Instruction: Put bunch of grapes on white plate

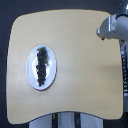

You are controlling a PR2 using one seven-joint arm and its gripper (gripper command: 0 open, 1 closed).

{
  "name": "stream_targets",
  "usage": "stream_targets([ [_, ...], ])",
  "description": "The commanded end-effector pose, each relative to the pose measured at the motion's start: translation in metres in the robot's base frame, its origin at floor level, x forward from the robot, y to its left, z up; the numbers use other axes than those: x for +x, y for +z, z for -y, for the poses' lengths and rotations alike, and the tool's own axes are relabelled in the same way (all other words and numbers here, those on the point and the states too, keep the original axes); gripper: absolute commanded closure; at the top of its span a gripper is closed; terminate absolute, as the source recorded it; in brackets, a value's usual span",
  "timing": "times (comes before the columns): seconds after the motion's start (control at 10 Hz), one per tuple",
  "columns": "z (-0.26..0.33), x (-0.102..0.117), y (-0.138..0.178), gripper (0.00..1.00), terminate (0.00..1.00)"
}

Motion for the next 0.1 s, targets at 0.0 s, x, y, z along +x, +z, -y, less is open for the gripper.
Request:
stream_targets([
  [0.0, 0.0254, 0.0208, -0.0047, 0.00, 1.00],
])
